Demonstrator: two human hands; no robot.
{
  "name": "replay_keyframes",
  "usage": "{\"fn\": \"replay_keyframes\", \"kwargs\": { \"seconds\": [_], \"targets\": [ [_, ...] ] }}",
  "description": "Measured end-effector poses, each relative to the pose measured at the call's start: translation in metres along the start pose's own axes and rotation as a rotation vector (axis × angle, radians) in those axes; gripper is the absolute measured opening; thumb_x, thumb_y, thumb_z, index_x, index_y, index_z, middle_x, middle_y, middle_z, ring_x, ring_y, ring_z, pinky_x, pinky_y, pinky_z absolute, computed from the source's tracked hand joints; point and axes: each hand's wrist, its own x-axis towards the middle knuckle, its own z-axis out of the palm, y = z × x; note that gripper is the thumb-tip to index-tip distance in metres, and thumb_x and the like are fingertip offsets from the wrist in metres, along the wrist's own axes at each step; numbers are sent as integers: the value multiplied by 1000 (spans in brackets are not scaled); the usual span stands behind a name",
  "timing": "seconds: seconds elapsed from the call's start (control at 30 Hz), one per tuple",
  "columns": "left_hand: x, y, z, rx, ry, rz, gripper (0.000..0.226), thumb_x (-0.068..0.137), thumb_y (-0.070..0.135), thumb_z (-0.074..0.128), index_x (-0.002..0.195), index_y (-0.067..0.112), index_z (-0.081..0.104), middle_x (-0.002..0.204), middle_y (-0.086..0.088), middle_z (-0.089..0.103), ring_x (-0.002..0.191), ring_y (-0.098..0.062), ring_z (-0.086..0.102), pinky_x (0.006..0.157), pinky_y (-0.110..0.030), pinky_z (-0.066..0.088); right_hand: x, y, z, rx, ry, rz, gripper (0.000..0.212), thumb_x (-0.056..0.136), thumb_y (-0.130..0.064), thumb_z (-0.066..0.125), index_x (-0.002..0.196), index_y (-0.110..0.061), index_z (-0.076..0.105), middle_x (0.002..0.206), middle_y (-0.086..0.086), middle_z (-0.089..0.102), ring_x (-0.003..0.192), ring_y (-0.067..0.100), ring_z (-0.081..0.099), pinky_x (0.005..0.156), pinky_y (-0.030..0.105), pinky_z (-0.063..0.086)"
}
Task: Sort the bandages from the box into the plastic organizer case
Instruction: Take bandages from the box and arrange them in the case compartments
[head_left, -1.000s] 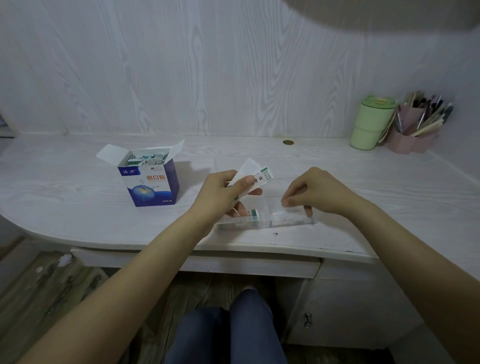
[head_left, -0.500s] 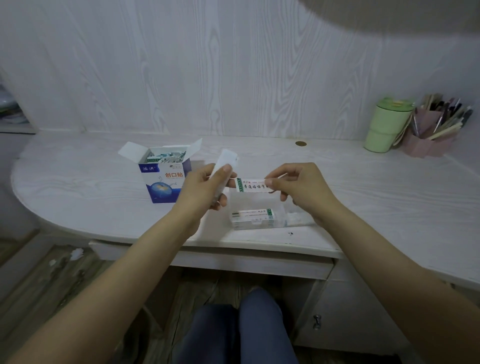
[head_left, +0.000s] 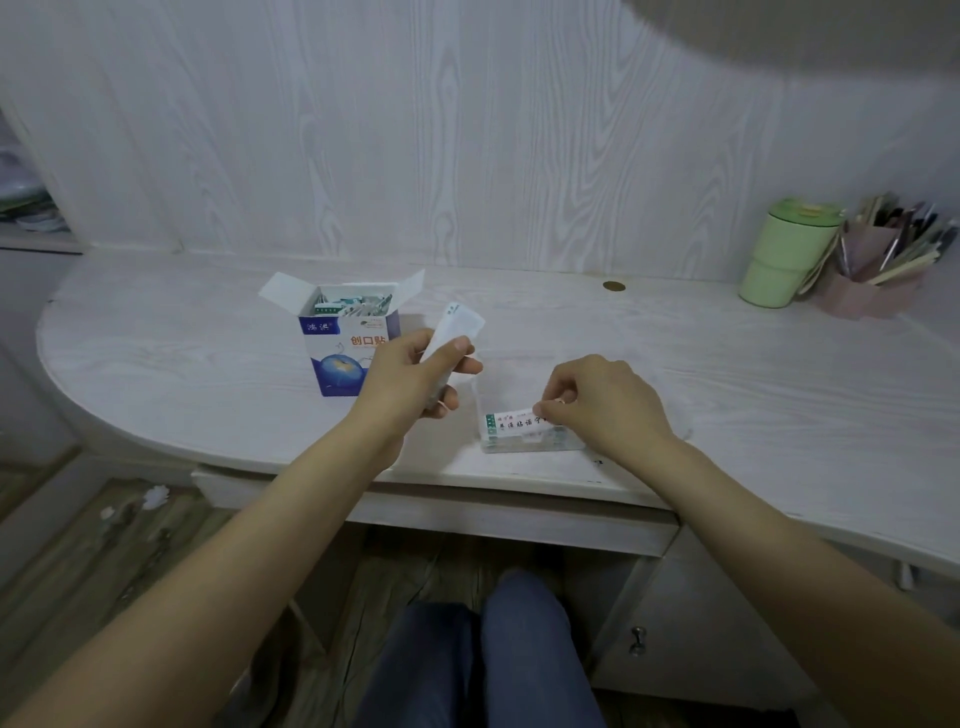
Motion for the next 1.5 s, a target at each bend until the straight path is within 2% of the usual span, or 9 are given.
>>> {"fn": "replay_keyframes", "kwargs": {
  "seconds": [0.23, 0.37, 0.43, 0.67, 0.97, 1.17, 1.37, 1.43, 1.5],
  "targets": [
    [-3, 1, 1, 26, -64, 39, 6, 90, 21, 63, 92, 25, 60, 71, 9, 72, 45, -5, 53, 48, -17, 47, 1, -2, -1, -52, 7, -98, 12, 84, -34, 68, 91, -24, 69, 89, -12, 54, 79, 5, 49, 57, 21, 33],
    [-4, 1, 5, 66, -122, 74, 15, 86, 17, 67, 99, 19, 61, 75, 3, 74, 44, -7, 53, 45, -17, 44, 0, -11, -14, 722, -54, -22, 15, 83, -33, 69, 95, -23, 71, 82, -8, 64, 57, -1, 48, 52, 15, 36],
    [-6, 2, 12, 102, -186, 84, 22, 85, 16, 68, 106, 15, 61, 77, 0, 74, 44, -7, 53, 43, -17, 42, -2, -13, -21, 926, -134, 36, 19, 84, -28, 69, 99, -15, 70, 79, -3, 63, 54, 5, 44, 48, 18, 32],
    [-12, 7, 23, 31, -279, 73, 18, 99, 22, 46, 97, 15, 63, 76, 3, 72, 57, -13, 66, 50, -21, 53, -3, -7, -19, 955, -37, 54, 3, 83, -9, 70, 84, -7, 72, 56, -4, 60, 51, 4, 45, 43, 15, 34],
    [-8, 6, 21, -51, -161, 26, 13, 87, 13, 64, 97, 20, 65, 94, -4, 70, 76, -15, 72, 60, -28, 58, -4, -6, -17, 1042, -12, 45, 8, 82, -3, 69, 90, -5, 71, 71, 4, 63, 56, 5, 55, 56, 15, 48],
    [-11, 8, 23, -141, -165, -46, 16, 94, 24, 54, 104, 15, 63, 94, -9, 72, 73, -24, 73, 56, -27, 58, -5, -8, -16, 1110, -20, 101, 13, 83, -6, 70, 78, -11, 59, 71, 2, 68, 56, 9, 63, 49, 17, 45],
    [-8, 6, 20, -168, -137, -52, 13, 93, 17, 56, 103, 11, 63, 101, -8, 69, 68, -21, 72, 56, -21, 57, -4, -2, -16, 1338, -57, 70, 5, 88, -5, 62, 83, -5, 62, 77, 11, 70, 74, 17, 69, 71, 19, 55],
    [-6, 5, 18, -156, -117, -36, 15, 93, 17, 56, 103, 9, 63, 96, -8, 71, 72, -19, 72, 57, -18, 55, -2, -2, -16, 1359, -56, 92, 20, 91, -17, 59, 78, -2, 64, 75, 9, 69, 74, 17, 68, 72, 20, 55],
    [-4, 4, 17, -145, -93, -27, 14, 93, 16, 56, 101, 8, 64, 90, -7, 73, 74, -16, 72, 61, -18, 56, 0, -1, -17, 1314, -43, 97, 17, 91, -13, 60, 79, -1, 64, 76, 10, 69, 74, 18, 68, 71, 18, 54]
  ]
}}
